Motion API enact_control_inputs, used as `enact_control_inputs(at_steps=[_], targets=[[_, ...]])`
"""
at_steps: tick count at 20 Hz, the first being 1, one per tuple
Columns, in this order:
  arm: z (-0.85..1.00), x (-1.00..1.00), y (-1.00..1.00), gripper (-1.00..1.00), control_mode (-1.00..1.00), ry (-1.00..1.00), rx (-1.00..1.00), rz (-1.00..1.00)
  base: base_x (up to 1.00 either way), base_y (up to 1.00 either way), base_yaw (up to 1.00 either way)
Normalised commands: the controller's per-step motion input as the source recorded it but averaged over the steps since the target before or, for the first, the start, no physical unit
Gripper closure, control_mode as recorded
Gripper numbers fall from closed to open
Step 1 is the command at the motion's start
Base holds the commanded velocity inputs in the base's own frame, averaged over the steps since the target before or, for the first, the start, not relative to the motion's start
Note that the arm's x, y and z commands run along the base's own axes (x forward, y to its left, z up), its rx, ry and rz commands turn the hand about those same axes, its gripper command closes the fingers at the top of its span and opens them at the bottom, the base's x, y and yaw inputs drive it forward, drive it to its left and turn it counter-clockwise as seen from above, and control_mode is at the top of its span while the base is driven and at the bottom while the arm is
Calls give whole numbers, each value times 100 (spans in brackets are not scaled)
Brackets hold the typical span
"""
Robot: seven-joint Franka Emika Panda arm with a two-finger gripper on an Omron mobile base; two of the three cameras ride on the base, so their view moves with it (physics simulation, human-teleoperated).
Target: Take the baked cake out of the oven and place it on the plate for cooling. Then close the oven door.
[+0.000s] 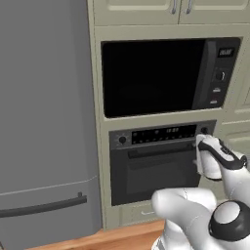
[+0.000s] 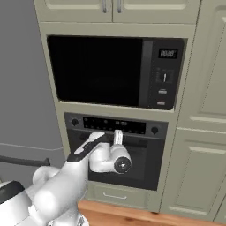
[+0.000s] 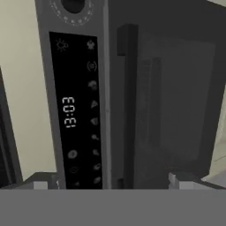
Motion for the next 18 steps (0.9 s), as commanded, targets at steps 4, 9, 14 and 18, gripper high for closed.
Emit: enact_control_inputs(at_steps=[4, 9, 14, 18], targets=[[-23, 45, -12, -100, -100, -7, 0, 0, 0, 0, 0], [-33, 18, -4, -100, -100, -7, 0, 0, 0, 0, 0], [-39, 29, -13, -100, -100, -8, 0, 0, 0, 0, 0], [-30, 38, -27, -100, -100, -7, 5, 0, 0, 0, 0]])
